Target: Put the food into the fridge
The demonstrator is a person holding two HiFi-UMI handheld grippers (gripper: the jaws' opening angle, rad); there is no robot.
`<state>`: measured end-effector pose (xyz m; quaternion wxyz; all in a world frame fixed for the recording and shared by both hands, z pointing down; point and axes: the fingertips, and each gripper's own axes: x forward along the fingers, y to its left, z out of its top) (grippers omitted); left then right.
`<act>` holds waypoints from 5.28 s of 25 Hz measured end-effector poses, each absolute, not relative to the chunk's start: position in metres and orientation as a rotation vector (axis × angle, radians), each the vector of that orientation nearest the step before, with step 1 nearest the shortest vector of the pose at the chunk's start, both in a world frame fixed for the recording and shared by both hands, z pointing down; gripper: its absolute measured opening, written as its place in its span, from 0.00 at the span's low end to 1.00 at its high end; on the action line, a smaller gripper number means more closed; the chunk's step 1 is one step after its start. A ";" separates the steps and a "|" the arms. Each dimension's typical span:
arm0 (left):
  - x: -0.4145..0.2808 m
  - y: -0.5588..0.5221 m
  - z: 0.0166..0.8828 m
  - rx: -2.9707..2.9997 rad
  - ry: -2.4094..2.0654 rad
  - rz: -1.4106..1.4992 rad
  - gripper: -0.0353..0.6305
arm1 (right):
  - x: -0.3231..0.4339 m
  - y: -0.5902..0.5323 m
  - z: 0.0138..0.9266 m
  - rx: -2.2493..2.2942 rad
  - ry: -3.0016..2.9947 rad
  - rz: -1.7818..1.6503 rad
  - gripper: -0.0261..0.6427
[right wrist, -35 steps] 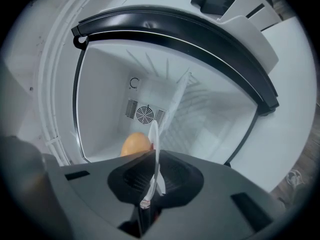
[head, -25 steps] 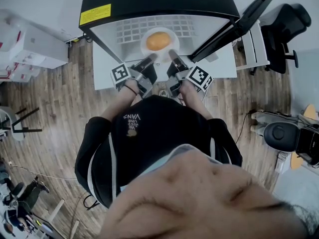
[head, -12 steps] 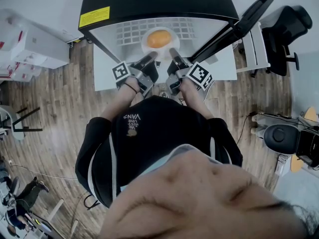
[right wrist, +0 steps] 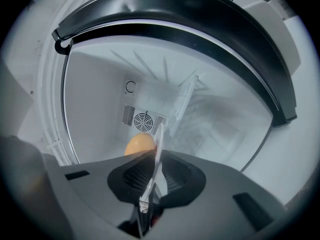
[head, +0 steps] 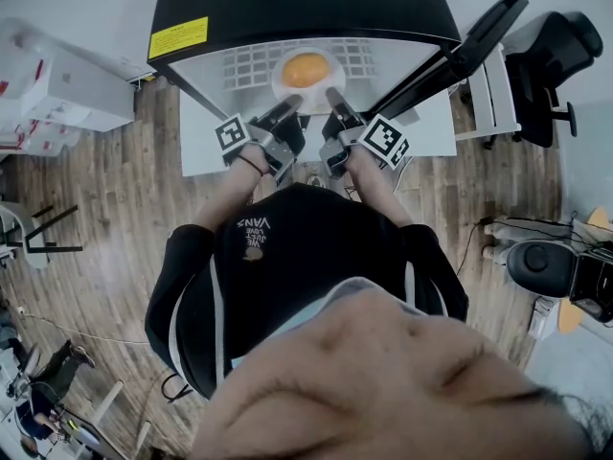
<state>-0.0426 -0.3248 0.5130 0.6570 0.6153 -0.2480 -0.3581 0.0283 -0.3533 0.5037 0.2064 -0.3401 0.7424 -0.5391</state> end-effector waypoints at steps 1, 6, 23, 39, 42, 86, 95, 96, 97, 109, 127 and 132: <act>-0.043 -0.326 0.513 1.391 -0.560 -0.816 0.10 | 0.028 -0.355 0.503 -0.945 2.069 -1.502 0.08; -0.044 -0.332 0.513 1.385 -0.557 -0.825 0.10 | 0.026 -0.362 0.502 -0.939 2.080 -1.499 0.08; -0.049 -0.350 0.509 1.411 -0.579 -0.842 0.12 | 0.023 -0.377 0.503 -0.925 2.088 -1.497 0.11; -0.056 -0.349 0.505 1.483 -0.618 -0.865 0.21 | 0.030 -0.369 0.500 -0.981 2.255 -1.348 0.28; -0.058 -0.342 0.505 1.559 -0.658 -0.819 0.23 | 0.032 -0.362 0.500 -1.010 2.319 -1.289 0.28; -0.070 -0.335 0.496 2.209 -1.173 -0.290 0.12 | 0.021 -0.355 0.490 -1.019 2.610 -1.039 0.06; -0.076 -0.346 0.496 2.205 -1.181 -0.300 0.12 | 0.017 -0.367 0.491 -1.022 2.607 -1.051 0.06; -0.076 -0.347 0.496 2.205 -1.180 -0.299 0.12 | 0.017 -0.368 0.491 -1.024 2.606 -1.050 0.06; -0.076 -0.348 0.496 2.205 -1.178 -0.298 0.12 | 0.017 -0.370 0.491 -1.026 2.604 -1.050 0.06; -0.077 -0.358 0.495 2.203 -1.158 -0.311 0.12 | 0.015 -0.383 0.490 -1.047 2.599 -1.047 0.06; -0.077 -0.354 0.496 2.219 -1.135 -0.293 0.12 | 0.021 -0.387 0.487 -1.119 2.602 -0.980 0.06; -0.076 -0.351 0.493 2.242 -1.133 -0.293 0.11 | 0.023 -0.383 0.481 -1.146 2.642 -0.894 0.06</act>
